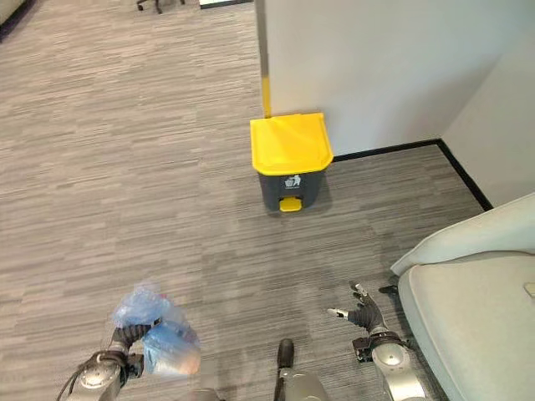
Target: Gather garbage on tea table into small bin, then transfer packed bag to large trash can.
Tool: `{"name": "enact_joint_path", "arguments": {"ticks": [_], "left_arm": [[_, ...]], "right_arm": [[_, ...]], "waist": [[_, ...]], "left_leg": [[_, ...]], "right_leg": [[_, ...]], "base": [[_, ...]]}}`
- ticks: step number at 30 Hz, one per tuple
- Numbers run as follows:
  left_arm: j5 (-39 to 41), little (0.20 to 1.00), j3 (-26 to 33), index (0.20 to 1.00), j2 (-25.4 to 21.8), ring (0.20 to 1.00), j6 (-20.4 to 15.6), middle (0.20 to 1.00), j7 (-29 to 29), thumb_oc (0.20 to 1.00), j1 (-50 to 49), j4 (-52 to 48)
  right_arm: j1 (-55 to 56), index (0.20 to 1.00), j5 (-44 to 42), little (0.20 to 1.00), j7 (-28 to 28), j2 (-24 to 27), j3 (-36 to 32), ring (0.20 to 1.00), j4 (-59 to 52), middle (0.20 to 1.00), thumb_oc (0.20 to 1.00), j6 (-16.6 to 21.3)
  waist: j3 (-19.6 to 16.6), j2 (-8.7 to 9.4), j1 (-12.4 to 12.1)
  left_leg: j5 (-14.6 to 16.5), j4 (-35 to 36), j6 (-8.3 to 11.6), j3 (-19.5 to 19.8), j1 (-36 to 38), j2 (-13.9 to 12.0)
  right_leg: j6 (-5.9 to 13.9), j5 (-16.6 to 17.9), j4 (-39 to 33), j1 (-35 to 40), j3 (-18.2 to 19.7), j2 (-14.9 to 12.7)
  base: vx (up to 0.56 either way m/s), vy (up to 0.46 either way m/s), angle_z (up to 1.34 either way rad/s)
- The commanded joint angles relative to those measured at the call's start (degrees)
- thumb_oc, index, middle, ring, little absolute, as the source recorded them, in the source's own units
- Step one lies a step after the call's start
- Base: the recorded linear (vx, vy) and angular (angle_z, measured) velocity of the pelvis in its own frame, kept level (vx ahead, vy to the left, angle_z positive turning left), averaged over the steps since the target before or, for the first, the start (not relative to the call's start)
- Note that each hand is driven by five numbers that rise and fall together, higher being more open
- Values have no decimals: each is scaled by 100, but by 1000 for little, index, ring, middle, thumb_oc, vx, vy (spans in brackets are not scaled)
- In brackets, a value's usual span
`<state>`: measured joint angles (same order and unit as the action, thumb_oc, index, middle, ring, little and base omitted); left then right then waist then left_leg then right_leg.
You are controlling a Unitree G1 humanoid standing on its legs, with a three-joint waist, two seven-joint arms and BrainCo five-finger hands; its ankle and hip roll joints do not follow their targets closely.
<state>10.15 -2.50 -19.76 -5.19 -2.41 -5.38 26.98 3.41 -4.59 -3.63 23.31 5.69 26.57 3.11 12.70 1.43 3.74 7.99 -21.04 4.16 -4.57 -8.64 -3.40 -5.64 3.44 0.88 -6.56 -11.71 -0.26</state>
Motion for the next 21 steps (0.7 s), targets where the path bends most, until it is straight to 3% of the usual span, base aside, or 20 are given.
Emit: {"name": "enact_joint_path", "arguments": {"ticks": [1, 6, 7, 12, 16, 17, 21], "left_arm": [[178, 200, 15, 200, -272, 200, -286, 200, -105, 200, 5, -256], [159, 200, 11, 200, -258, 200, -254, 200, -116, 200, -51, -285], [138, 200, 59, 200, -260, 200, -252, 200, -98, 200, -182, -351], [72, 200, 182, 200, -307, 200, -216, 200, -67, 200, -368, -472], [86, 200, 214, 200, -385, 200, -212, 200, -88, 200, -317, -452], [96, 200, 242, 200, -435, 200, -212, 200, -123, 200, -281, -446], [151, 200, 257, 200, -467, 200, -240, 200, -147, 200, -248, -464]], "right_arm": [[89, 1000, -166, 1000, -126, 186, -204, 1000, -103, 1000, 1000, 196], [94, 1000, -213, 1000, -222, 90, -186, 1000, -22, 1000, 1000, 177], [114, 1000, -169, 1000, -180, 69, -176, 1000, -49, 1000, 1000, 173], [103, 1000, -34, 1000, -71, -68, -117, 1000, -136, 1000, 1000, 117], [-35, 1000, 20, 1000, -26, -143, -31, 1000, -110, 1000, 1000, 110], [-69, 1000, 2, 1000, -23, -195, -36, 1000, -124, 1000, 1000, 127], [-128, 1000, 2, 1000, -23, -174, -29, 1000, -124, 1000, 1000, 106]], "waist": [[-5, 83, -148], [8, 23, -415], [-61, -2, -452], [-151, 120, -543], [-161, 157, -597], [-134, 128, -550], [-57, 57, -464]], "left_leg": [[-225, 518, -80, -122, -325, 199], [-1154, 1318, 33, -461, -789, 235], [-1077, 1530, -54, -369, -601, 237], [-776, 1237, -241, -371, -540, 348], [-470, 1064, -458, -442, -454, 409], [-260, 1080, -579, -503, -218, 475], [-97, 1175, -602, -595, 78, 465]], "right_leg": [[918, -859, 389, 131, 131, -478], [879, -1082, 133, 816, 329, -152], [911, -1183, 127, 955, 434, -128], [1057, -1281, 246, 1090, 669, -393], [1215, -1276, 871, 828, 833, -547], [1345, -1044, 1447, 423, 821, -630], [1341, -789, 1386, -102, 550, -738]], "base": [[220, -62, -23], [315, 34, -22], [485, 165, -14], [261, 167, -46], [173, 148, -44], [224, 166, -30], [166, 76, -29]]}}
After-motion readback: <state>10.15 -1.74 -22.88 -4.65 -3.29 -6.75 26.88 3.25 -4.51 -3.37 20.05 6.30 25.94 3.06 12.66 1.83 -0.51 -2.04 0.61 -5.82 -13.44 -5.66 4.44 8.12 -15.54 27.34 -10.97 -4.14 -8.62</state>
